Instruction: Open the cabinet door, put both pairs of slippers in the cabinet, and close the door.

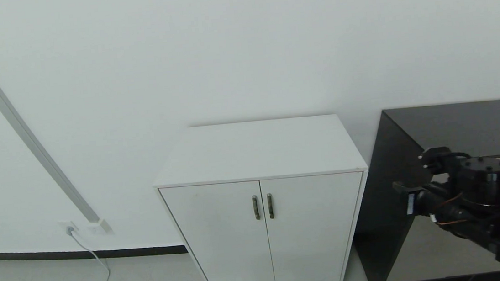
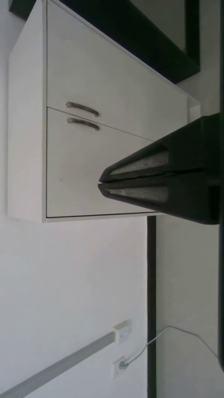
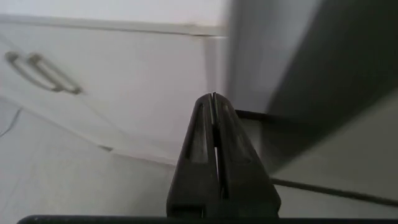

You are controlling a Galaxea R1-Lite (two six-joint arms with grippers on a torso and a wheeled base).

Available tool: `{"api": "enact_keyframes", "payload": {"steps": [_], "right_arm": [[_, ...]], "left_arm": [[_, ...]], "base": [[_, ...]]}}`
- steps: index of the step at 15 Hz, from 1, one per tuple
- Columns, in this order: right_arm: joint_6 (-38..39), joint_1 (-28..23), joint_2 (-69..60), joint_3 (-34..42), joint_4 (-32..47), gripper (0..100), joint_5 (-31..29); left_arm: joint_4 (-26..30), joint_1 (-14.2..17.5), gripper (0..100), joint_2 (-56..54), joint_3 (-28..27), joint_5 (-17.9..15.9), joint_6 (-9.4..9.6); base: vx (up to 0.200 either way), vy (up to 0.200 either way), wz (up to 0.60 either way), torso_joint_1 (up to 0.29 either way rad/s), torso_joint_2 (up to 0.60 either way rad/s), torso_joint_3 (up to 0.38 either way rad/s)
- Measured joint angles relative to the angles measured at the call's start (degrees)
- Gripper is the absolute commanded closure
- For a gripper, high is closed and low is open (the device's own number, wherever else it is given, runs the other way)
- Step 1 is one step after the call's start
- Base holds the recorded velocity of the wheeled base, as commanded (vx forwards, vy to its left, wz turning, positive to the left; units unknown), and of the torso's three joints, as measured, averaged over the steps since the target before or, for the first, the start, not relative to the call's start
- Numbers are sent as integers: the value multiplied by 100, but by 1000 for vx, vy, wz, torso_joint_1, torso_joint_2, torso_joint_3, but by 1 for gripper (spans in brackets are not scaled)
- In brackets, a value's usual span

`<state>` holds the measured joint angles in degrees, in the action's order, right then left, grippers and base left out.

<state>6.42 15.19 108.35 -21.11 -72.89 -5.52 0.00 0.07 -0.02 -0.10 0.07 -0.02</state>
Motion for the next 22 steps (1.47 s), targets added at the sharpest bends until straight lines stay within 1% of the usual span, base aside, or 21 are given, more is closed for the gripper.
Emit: {"api": "enact_keyframes", "payload": {"steps": [1,4,6,9,14,17,18,22], "right_arm": [[-60,-382,-433,389,6,100,74],[-230,-1374,-1640,1280,200,100,599],[-271,-1675,-2382,1619,600,100,738],[-290,-1780,-3595,1894,1697,100,819],[-293,-1783,-5770,1941,4333,100,970],[-293,-1783,-6929,1963,5524,100,995],[-286,-1783,-7224,1996,5849,100,990],[-208,-1797,-7912,2104,6532,100,992]], "left_arm": [[0,0,100,0,0,-2,2],[0,0,100,0,0,0,2],[0,0,100,0,0,-2,2],[0,0,100,0,0,0,2],[0,0,100,0,0,0,0],[0,0,100,0,0,0,-2],[0,0,100,0,0,0,-2],[0,0,100,0,0,0,-5]], "base": [[0,0,0,0,0,0],[0,0,0,0,0,0],[0,0,0,0,0,0],[0,0,0,0,0,0],[0,0,0,0,0,0],[0,0,0,0,0,0],[0,0,0,0,0,0],[0,0,0,0,0,0]]}}
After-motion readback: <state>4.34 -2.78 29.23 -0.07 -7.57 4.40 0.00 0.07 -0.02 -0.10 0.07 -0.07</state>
